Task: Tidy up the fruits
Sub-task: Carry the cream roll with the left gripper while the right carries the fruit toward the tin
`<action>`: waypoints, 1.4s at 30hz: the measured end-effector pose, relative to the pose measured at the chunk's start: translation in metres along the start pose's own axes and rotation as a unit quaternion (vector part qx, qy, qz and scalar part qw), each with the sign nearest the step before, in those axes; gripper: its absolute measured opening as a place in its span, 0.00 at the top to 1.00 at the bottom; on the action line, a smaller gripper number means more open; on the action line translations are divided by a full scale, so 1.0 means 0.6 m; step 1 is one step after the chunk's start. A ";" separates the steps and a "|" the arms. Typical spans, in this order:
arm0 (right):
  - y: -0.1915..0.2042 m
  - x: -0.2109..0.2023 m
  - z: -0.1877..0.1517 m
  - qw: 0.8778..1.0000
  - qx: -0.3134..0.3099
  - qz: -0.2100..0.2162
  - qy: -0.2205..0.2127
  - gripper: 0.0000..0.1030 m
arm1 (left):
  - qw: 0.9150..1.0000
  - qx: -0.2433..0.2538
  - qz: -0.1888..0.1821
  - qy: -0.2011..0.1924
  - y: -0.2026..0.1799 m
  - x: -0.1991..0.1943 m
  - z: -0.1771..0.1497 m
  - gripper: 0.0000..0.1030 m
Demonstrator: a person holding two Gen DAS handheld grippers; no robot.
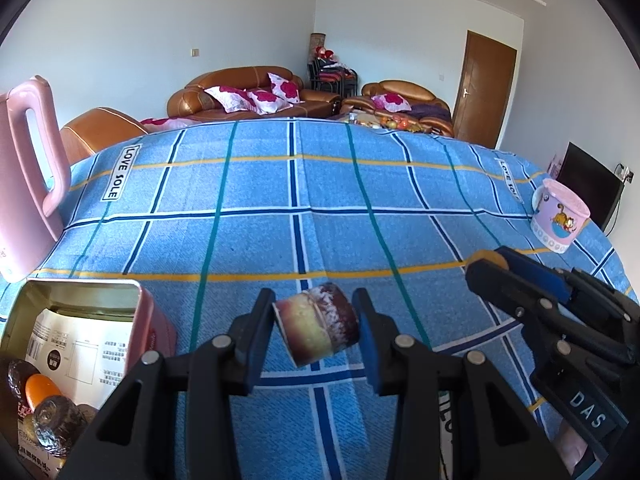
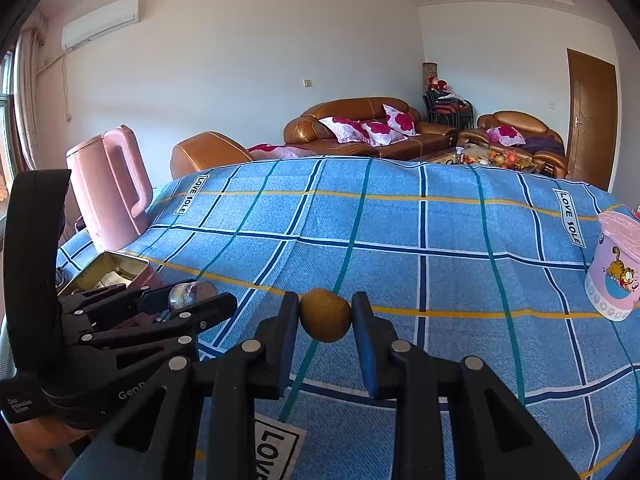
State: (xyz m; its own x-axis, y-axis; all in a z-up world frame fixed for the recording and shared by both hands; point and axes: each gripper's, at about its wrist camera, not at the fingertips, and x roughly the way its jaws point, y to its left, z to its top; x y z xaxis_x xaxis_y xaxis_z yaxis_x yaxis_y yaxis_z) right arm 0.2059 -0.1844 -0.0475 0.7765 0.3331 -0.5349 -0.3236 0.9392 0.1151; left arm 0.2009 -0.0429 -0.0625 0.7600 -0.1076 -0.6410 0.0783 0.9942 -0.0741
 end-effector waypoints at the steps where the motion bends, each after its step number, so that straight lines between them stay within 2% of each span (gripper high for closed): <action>1: 0.001 -0.001 0.000 1.000 -0.001 0.000 -0.002 0.72 | 1.000 0.000 0.001 -0.002 0.000 -0.001 0.000 0.60; 42: 0.016 -0.042 -0.008 0.997 -0.026 -0.008 -0.069 0.72 | 0.996 0.009 0.022 -0.083 -0.006 -0.056 -0.009 0.60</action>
State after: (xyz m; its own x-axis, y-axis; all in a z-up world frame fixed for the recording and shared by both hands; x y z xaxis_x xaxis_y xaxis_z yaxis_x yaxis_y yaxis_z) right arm 0.1807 -0.1841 -0.0366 0.8482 0.3296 -0.4147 -0.3348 0.9402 0.0623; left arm 0.1716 -0.0431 -0.0451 0.8589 -0.0638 -0.5082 0.0532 0.9980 -0.0354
